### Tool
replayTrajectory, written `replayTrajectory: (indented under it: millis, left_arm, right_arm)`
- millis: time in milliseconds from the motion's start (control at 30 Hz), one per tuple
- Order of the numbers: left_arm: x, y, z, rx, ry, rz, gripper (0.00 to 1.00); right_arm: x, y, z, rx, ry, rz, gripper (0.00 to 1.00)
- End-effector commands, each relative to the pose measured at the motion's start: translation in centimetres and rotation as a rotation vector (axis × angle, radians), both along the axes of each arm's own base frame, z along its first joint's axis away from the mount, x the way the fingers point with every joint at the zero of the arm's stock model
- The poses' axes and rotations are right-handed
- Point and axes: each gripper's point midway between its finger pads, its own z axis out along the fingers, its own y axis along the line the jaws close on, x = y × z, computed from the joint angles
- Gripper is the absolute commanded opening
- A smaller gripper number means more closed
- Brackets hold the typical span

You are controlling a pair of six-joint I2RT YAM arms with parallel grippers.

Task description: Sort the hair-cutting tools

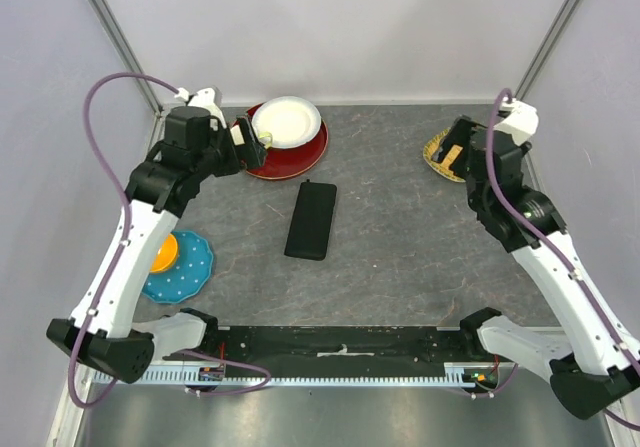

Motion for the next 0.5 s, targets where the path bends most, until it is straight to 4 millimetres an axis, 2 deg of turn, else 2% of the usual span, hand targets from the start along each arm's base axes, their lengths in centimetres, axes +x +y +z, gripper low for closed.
replayTrajectory:
  millis: [0,200,467]
  left_arm:
    - [-0.8,1.3,4.5,-0.008,-0.115,0.048,1.0]
    - [-1.5,2.1,8.4,0.003,-0.215,0.044,1.0]
    - [-2.0,2.6,10.5,0.004,-0.272,0.053,1.0]
  right_arm:
    - [-1.5,-2.6,4.7,0.027,-0.107,-0.115,0.98]
    - [-2.8,-3.5,8.8,0.042,-0.194,-0.116,0.98]
    - [-3.1,-3.3,9.5,0.071,-0.216,-0.105,0.98]
